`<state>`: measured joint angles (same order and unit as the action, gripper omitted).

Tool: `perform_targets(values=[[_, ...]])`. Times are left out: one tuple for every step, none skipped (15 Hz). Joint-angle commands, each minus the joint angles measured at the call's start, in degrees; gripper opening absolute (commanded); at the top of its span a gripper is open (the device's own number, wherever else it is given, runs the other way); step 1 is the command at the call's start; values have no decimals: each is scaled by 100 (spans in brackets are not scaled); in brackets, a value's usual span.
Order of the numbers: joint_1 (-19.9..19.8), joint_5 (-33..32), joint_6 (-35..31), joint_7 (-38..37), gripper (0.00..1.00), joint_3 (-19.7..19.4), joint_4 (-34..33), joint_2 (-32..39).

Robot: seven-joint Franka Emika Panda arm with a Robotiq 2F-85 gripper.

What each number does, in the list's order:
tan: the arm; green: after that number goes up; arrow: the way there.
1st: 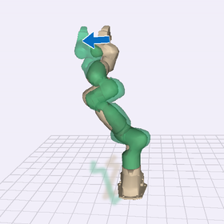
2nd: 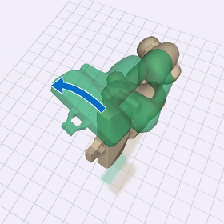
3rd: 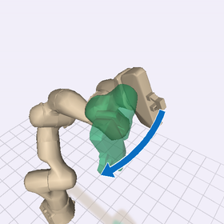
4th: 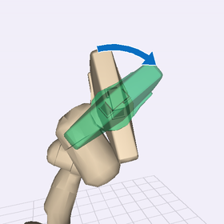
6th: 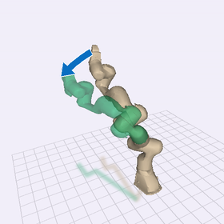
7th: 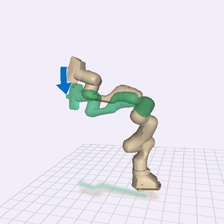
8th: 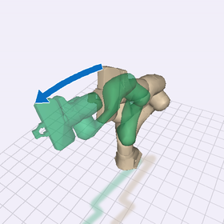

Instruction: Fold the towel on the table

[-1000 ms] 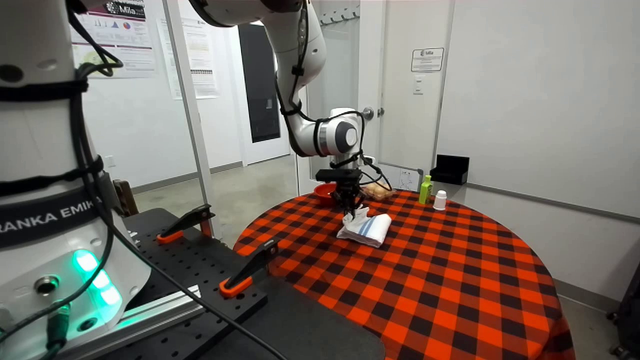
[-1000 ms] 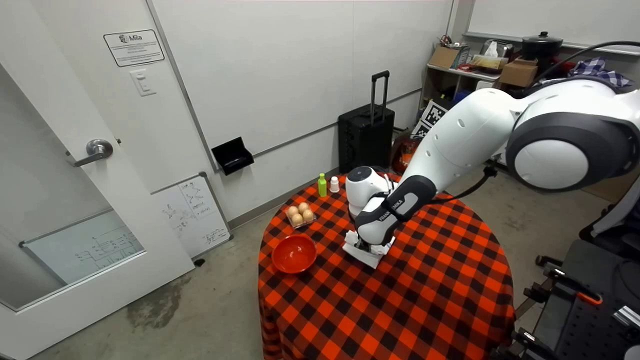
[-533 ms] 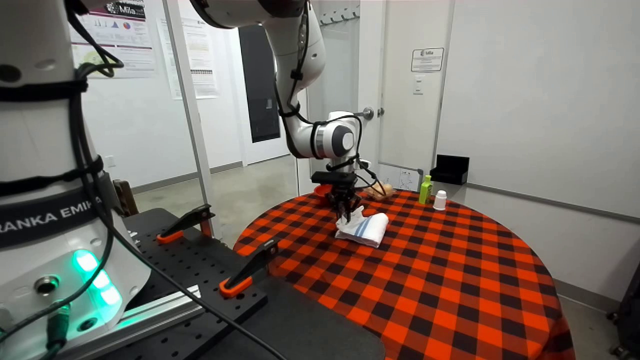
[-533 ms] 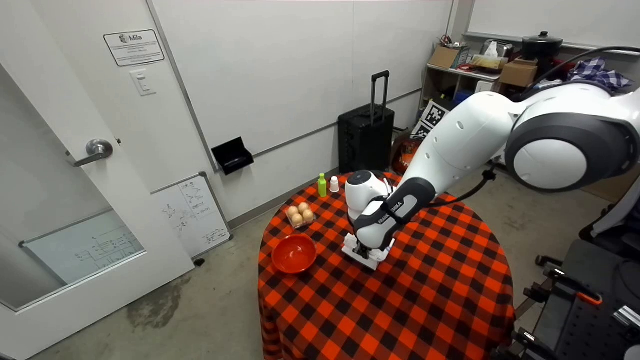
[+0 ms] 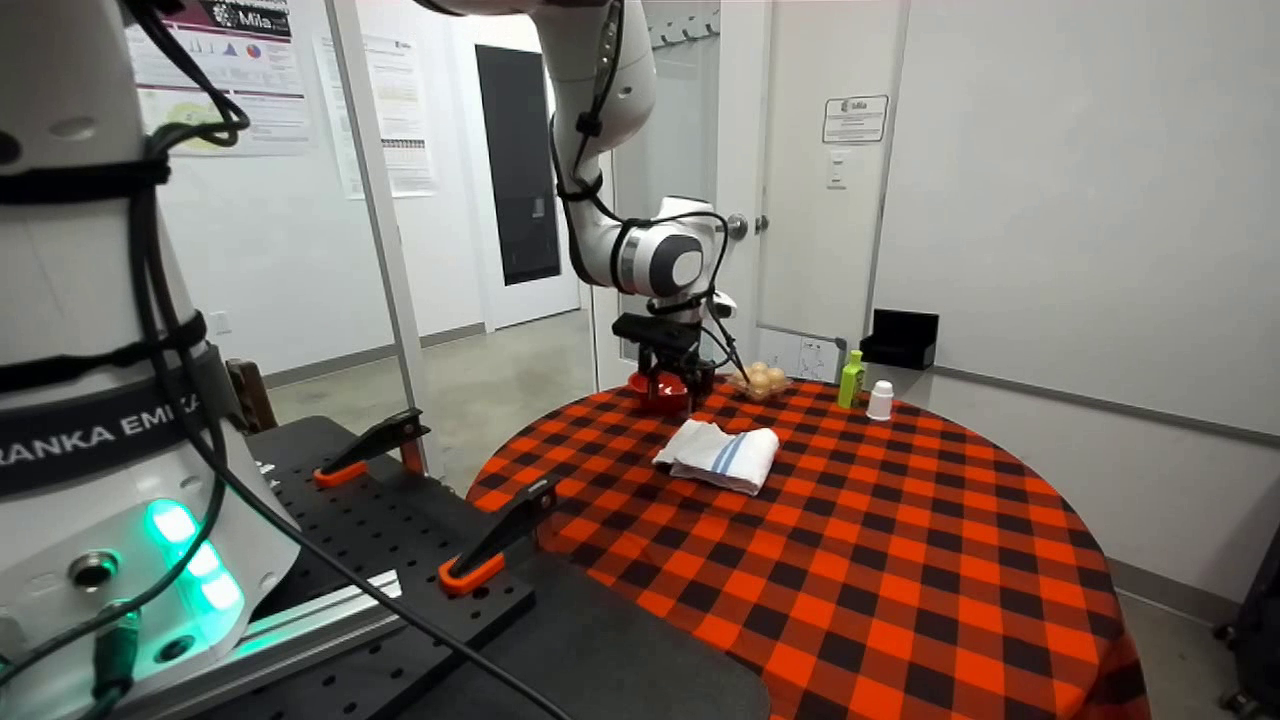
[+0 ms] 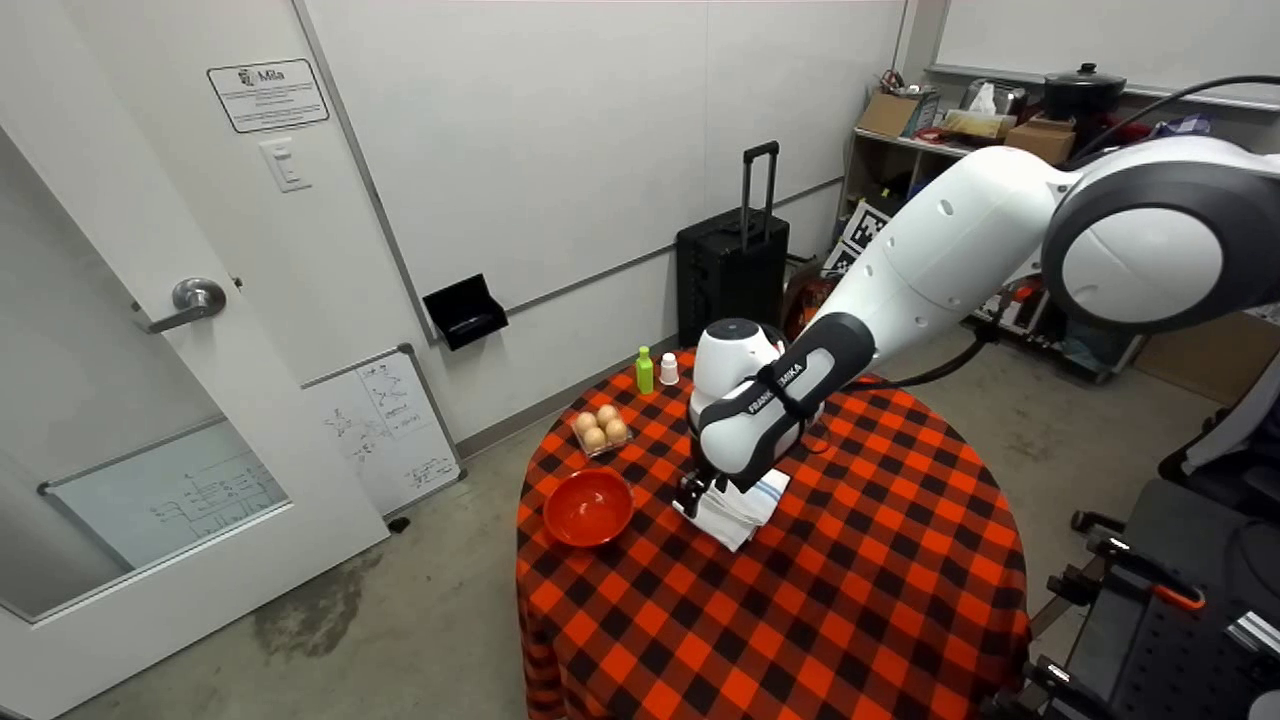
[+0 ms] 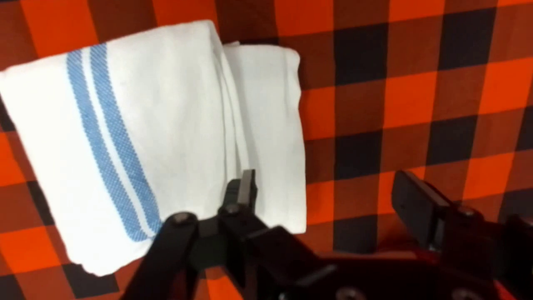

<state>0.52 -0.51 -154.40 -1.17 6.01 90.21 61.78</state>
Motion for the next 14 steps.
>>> perform_targets(values=[[-269, 192, -517, 224, 100, 55, 1181, -795], [-339, 143, -467, 310, 100, 33, 1492, -992], [-360, 86, -403, 357, 100, -35, 1775, -1168], [-485, 69, -283, 536, 100, 13, 2061, -1342], [-549, 51, -252, 649, 100, 12, 2348, -1518], [-642, 43, -258, 804, 100, 48, 2661, -1706], [-689, 32, -307, 911, 100, 56, 2981, -1908], [-702, 11, -364, 981, 100, 28, 3295, -2116], [-662, -10, -491, 976, 100, -33, 3611, -2345], [-608, -26, -646, 923, 100, -101, 3926, -2574], [-560, -39, -806, 868, 100, -151, 4225, -2805], [-518, -47, -999, 812, 100, -196, 4545, -3062], [-521, -41, -1165, 823, 100, -196, 4867, -3313], [-682, 24, -1224, 981, 100, -52, 5188, -3608]])
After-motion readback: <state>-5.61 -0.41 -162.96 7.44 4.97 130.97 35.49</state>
